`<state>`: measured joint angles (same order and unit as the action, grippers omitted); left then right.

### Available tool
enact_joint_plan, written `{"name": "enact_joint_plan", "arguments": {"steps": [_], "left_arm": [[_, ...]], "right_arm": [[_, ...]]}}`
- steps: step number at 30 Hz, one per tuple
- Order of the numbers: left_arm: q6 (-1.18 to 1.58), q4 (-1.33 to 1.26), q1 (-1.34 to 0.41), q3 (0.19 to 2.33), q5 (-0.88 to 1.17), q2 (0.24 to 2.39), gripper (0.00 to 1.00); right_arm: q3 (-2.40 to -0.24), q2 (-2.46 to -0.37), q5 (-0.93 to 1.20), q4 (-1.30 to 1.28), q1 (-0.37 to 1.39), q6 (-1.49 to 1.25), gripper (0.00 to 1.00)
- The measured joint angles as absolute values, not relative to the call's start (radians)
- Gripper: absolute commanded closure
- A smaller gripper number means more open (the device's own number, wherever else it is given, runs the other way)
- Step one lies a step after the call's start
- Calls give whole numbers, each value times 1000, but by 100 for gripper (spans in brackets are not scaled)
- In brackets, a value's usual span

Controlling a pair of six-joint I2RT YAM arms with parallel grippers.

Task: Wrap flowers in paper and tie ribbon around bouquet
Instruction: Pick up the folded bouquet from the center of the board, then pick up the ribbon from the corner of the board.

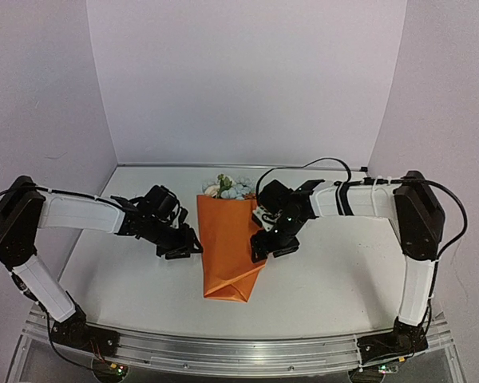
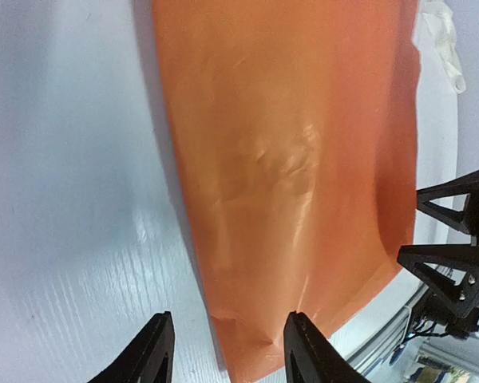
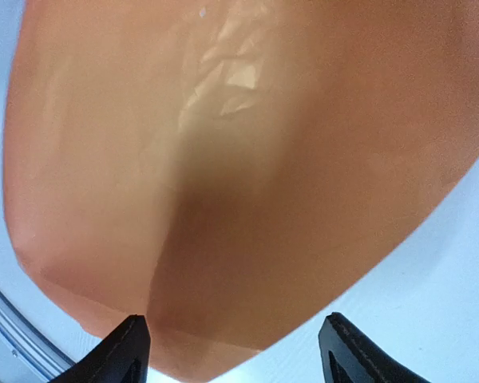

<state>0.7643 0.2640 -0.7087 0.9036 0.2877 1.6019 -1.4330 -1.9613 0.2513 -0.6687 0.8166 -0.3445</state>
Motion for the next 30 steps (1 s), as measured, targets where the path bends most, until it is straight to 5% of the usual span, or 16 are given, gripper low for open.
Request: {"name": "enact_joint_plan", "arguments": {"steps": [5,13,30], "left_arm": [[708,279,-690,961,225,1547,1],[639,272,-595,1009,131,1450,0],[556,237,-550,1071,158,1425,0]], "right_arm": [[-1399,-1826,138,-667,798,-404,4],[-1420,-1788,-71,-713,658,-490,8],[-1877,-2203,-138,-816,237,-575,25]]}}
